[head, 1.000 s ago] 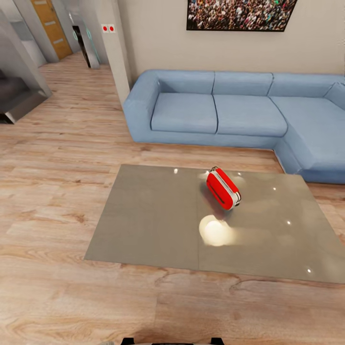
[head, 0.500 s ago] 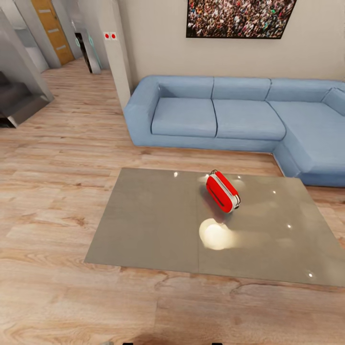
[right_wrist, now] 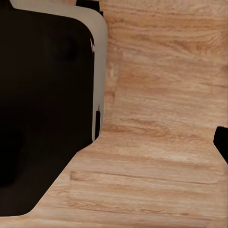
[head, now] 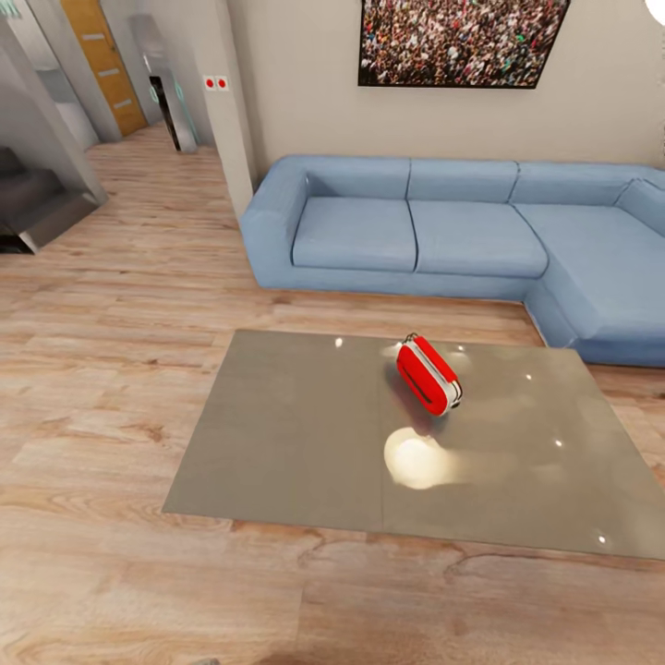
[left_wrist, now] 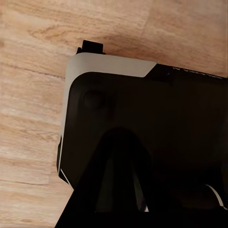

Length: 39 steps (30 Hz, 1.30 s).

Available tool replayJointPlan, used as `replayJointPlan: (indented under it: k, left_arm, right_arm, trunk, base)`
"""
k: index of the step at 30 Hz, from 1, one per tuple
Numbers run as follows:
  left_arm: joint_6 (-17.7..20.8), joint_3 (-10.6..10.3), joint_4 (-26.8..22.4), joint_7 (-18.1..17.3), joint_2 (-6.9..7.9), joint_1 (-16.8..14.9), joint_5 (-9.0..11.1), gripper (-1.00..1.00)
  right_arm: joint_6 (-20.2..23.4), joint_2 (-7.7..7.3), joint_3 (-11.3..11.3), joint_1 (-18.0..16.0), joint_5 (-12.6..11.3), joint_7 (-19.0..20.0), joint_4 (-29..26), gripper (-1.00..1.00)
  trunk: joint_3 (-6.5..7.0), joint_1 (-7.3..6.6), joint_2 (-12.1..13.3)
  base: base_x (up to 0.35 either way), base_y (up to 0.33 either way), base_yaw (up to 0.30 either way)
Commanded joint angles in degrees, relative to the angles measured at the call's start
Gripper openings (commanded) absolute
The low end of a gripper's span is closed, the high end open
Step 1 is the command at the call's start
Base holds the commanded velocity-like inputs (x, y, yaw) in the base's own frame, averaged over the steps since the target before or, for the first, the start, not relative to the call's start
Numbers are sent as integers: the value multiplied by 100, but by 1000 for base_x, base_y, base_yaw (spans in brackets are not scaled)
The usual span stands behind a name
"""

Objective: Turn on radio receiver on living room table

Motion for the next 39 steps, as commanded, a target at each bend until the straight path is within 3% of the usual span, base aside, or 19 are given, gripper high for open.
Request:
replayJointPlan:
  k: [1,21,39]
  left_arm:
    - [0,0,0,0,0,0,0,-100]
    - [37,9,0,-9,-35,0,23,-100]
    - [59,9,0,-9,-53,1,21,-100]
  right_arm:
    - [0,0,0,0,0,0,0,100]
    - [0,0,0,0,0,8,0,100]
    - [0,7,1,0,0,9,0,100]
  trunk:
    - [10,0,0]
    - [193,0,0]
    - [36,396,-722]
  base:
    - [0,0,0]
    - [0,0,0]
    - [0,0,0]
